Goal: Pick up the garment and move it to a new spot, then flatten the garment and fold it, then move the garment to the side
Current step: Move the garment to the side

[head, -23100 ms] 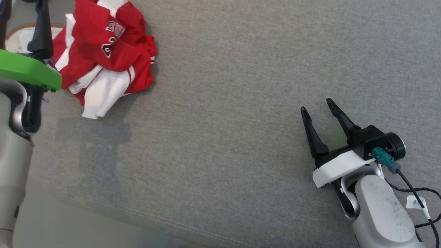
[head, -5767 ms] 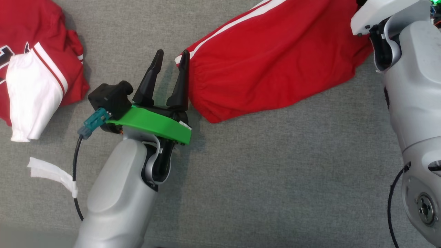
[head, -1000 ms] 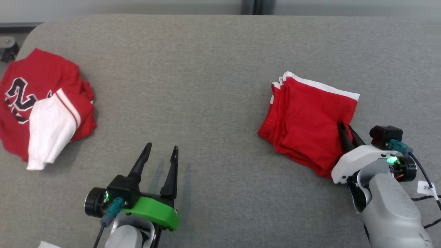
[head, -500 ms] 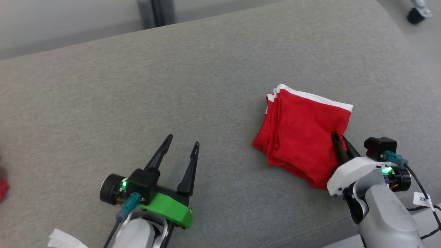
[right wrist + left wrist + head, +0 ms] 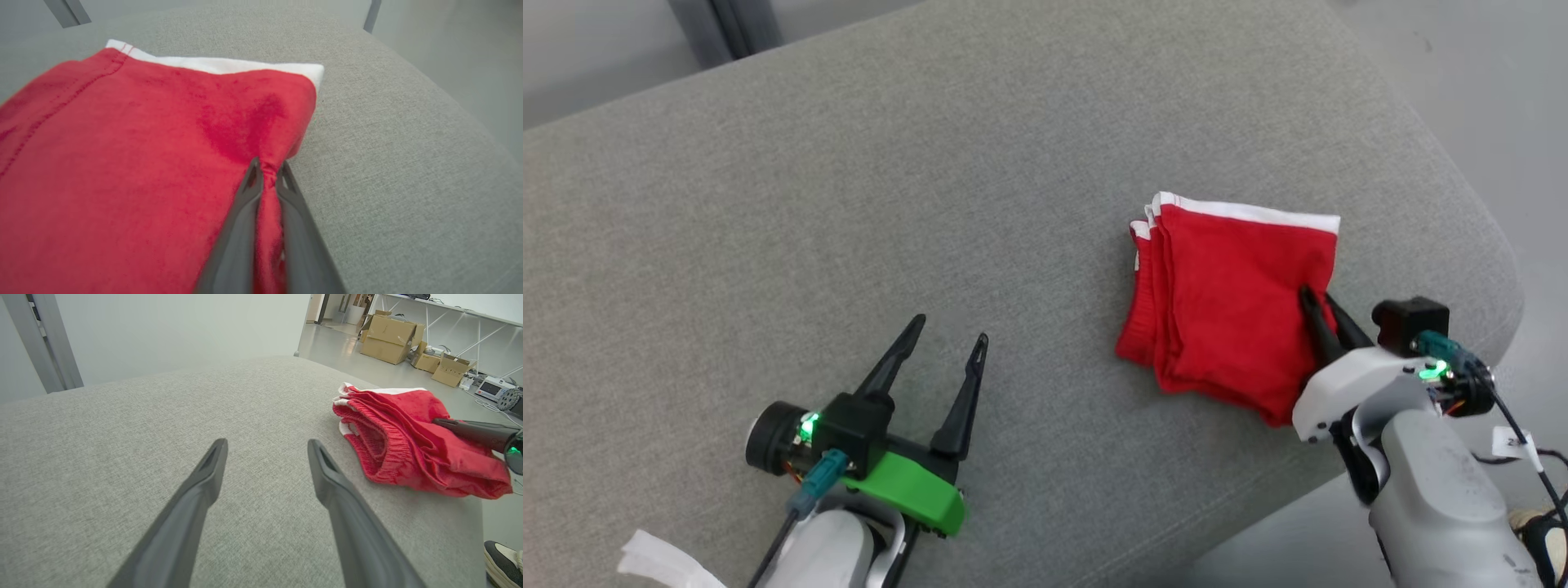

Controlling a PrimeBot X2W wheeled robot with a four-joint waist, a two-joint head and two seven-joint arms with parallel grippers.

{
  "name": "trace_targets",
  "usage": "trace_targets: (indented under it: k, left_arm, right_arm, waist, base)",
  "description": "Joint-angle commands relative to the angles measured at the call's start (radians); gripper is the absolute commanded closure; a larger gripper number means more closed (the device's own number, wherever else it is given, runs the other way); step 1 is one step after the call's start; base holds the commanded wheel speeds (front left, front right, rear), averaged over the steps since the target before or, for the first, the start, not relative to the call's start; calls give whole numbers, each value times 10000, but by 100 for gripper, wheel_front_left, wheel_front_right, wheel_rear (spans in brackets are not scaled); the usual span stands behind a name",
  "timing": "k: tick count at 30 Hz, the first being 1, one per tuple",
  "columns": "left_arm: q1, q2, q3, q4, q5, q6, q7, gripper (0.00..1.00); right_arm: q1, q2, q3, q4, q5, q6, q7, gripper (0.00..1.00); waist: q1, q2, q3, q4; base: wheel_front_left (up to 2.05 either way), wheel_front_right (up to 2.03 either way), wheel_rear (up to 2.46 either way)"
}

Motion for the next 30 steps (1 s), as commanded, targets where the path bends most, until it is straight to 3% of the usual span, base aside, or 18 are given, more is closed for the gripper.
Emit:
trace_targets:
  k: [1, 5, 11, 21, 26, 27, 28, 29, 30]
  left_arm:
    - [-243, 151, 51, -28, -61, 20, -6, 0]
    - [-545, 389, -13, -143, -79, 20, -6, 0]
    - [-1123, 768, -195, -397, -199, 20, -6, 0]
    - [-1812, 1111, -377, -595, -316, 20, 3, 0]
    - [-1848, 1102, -372, -482, -349, 20, 15, 0]
    - [-1833, 1103, -365, -445, -377, 20, 17, 0]
    - [-1834, 1097, -381, -391, -413, 22, 19, 0]
    - [-1842, 1087, -393, -344, -424, 22, 37, 0]
    - [-1853, 1061, -400, -297, -445, 22, 42, 0]
  right_arm:
    - [-342, -43, -134, 36, -330, -18, -19, 100]
    - [-1431, -302, -304, 302, -1076, -18, -8, 100]
    - [-3227, -1486, -800, 863, -1721, -18, 453, 100]
    - [-5028, -3181, -3165, 1291, -3124, -18, 1362, 100]
    - [-5248, -3251, -4365, 380, -4141, -18, 1715, 100]
    - [-5277, -3204, -4609, 168, -4304, -18, 1722, 96]
    - [-5267, -3103, -4911, -106, -4522, -18, 1675, 53]
    - [-5228, -2973, -5083, -281, -4694, -18, 1668, 0]
    - [-5194, -2840, -5327, -542, -4904, -18, 1648, 0]
  waist:
    - [0, -1, 687, 373]
    - [0, -1, 1346, 872]
    - [0, -1, 2463, 1701]
    - [0, -1, 3456, 2546]
    - [0, -1, 3481, 2718]
    - [0, -1, 3473, 2738]
    - [0, -1, 3453, 2769]
    - [0, -1, 3436, 2789]
    - [0, -1, 3397, 2821]
  base:
    - [0, 0, 0]
    - [0, 0, 0]
    - [0, 0, 0]
    - [0, 0, 0]
    - [0, 0, 0]
    - [0, 0, 0]
    - [0, 0, 0]
    - [0, 0, 0]
    - [0, 0, 0]
